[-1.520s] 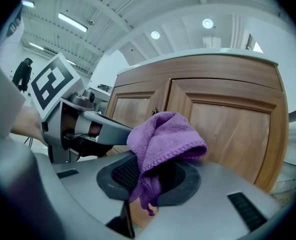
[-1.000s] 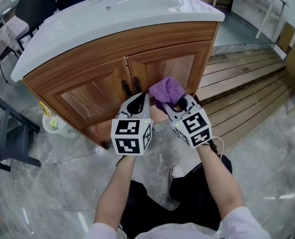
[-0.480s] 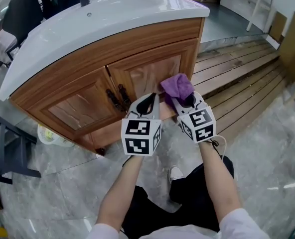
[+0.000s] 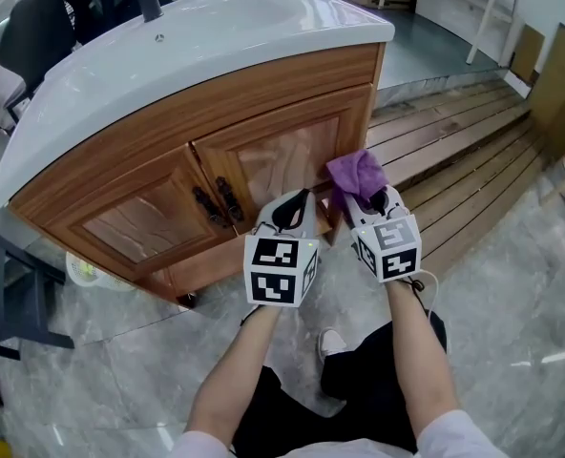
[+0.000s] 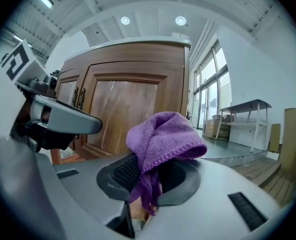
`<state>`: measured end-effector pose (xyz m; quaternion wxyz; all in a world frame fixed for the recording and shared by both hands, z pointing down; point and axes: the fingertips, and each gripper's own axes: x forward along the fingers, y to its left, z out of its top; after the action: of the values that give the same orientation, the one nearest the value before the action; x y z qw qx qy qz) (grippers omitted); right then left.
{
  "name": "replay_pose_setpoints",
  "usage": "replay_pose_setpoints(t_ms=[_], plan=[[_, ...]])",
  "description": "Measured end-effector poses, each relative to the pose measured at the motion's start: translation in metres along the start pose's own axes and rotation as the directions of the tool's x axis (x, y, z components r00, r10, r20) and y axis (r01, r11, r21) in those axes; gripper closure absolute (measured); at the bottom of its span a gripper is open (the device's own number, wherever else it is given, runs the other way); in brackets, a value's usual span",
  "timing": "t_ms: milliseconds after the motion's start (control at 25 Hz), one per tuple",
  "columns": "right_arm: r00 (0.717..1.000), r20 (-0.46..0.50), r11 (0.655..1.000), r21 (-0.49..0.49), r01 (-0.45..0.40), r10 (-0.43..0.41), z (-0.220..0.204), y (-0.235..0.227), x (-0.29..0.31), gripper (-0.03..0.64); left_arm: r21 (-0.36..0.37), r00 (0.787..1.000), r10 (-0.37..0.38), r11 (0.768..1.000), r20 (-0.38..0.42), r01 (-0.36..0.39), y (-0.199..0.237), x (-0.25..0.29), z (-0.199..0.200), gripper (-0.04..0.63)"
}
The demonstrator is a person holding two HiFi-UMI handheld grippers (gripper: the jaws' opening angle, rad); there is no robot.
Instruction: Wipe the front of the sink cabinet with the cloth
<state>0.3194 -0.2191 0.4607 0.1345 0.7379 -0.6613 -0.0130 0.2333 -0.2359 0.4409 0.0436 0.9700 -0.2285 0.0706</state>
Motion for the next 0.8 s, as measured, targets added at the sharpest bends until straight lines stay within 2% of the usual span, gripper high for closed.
replay_pose_setpoints(t_ms=[120,280,480,600,800], plan=[[0.999,0.03,0.999,-0.027,-0.019,0.02,0.011,0.01,-0.005,0.545,-0.008,1.0,0.017,1.0,0.005,-0.017,0.004,-0.003,0.001,0.591],[0.993,0.082,0.995,-0.056,-0.082,0.087,0.04,0.039,-0.014,0.545,-0.013,0.999,0.038,0.999,0.025,-0.038,0.011,-0.015,0.007,0.591],[0.975,0.131,0.984,-0.038,-0.176,0.18,0.075,0.079,-0.01,0.545,-0.032,0.995,0.09,0.996,0.05,-0.089,0.031,-0.035,0.027,0.591],[0.962,0.124,0.97,-0.017,-0.243,0.243,0.09,0.104,-0.01,0.545,-0.06,0.992,0.119,0.991,0.031,-0.117,0.044,-0.048,0.041,0.591],[0.945,0.053,0.944,0.057,-0.325,0.322,0.12,0.128,-0.022,0.545,-0.092,0.986,0.162,0.982,-0.041,-0.165,0.057,-0.074,0.074,0.591]])
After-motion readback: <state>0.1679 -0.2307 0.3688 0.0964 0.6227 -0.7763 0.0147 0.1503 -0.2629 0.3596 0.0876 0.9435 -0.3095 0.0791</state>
